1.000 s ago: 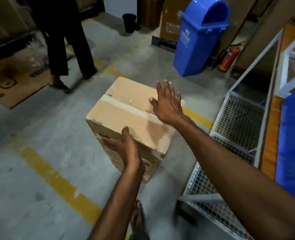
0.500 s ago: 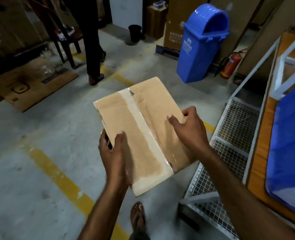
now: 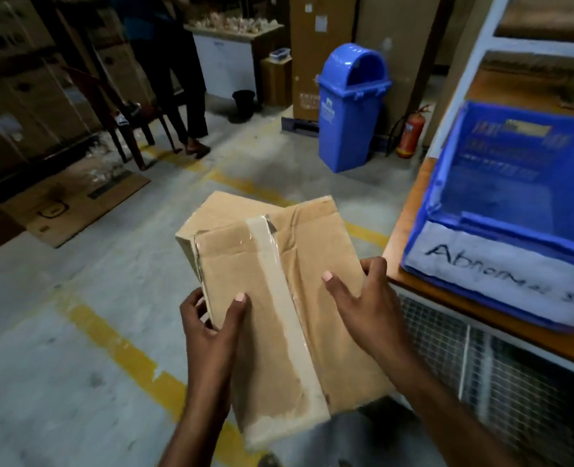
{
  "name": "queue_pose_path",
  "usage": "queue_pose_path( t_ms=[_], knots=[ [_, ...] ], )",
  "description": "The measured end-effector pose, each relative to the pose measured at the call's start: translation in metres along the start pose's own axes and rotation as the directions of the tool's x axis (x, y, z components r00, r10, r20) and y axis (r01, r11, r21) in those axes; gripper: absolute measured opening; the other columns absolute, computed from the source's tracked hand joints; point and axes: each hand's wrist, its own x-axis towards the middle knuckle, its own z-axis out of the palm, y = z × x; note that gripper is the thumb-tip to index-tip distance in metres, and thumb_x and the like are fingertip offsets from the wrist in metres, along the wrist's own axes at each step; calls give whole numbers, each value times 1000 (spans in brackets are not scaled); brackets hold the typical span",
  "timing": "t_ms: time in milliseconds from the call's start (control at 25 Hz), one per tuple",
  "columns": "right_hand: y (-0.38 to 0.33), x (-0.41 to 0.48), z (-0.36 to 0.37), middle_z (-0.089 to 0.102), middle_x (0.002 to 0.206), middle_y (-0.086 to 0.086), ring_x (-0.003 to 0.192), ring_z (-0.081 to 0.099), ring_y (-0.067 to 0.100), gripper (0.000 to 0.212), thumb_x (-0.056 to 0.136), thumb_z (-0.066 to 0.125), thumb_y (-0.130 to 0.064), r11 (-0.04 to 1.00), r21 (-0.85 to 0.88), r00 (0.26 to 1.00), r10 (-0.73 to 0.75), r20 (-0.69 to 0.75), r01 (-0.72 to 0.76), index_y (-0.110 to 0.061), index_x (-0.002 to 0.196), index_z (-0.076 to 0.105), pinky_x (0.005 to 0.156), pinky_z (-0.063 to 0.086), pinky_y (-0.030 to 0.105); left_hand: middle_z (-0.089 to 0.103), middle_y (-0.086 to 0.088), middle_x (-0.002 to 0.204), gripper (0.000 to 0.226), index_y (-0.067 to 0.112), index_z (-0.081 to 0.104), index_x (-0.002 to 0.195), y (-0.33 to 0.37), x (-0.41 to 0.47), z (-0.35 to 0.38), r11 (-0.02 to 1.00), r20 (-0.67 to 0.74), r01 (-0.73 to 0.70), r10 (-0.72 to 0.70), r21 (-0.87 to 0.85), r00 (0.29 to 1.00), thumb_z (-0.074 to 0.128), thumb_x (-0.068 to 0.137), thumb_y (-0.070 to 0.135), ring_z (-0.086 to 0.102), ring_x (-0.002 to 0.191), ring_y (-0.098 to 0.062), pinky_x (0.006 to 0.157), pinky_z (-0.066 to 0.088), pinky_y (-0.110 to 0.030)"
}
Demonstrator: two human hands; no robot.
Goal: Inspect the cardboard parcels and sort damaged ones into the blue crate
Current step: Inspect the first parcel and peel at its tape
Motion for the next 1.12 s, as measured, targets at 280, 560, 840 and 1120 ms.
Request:
queue_pose_path(
  t_ms=[280,560,840,1120],
  knots=[
    [60,-117,-87,54,138,-8,121,56,18,57,94,61,-60,978,-98,980,176,-91,-185,-37,141,38,91,38,31,68,0,124,61,41,63,127,-47,-97,13,988,241,-14,-24,156,970,75,74,68,70,108,-20,94,59,-54],
    [96,-223,-195,53,98,-18,89,59,14,53,90,66,-58,950,23,856,292,-426,-312,-32,124,36,78,50,40,69,9,125,61,40,49,136,-42,-226,67,999,535,9,-32,46,844,79,84,52,69,106,-8,91,58,-39],
    [143,-260,-337,56,131,-3,115,61,24,67,86,69,-62,958,27,685,224,-694,-286,-31,132,30,77,54,32,50,10,147,77,53,43,147,-1,-321,189,979,773,-204,149,-26,617,66,77,75,55,129,-17,104,52,-50],
    [210,-238,-513,35,163,3,143,42,30,93,94,64,-57,938,-84,644,165,-747,-337,-30,163,8,106,40,40,58,5,132,54,29,43,139,39,-435,364,964,835,-227,237,-139,496,66,96,51,61,111,-6,77,50,-20]
  ],
)
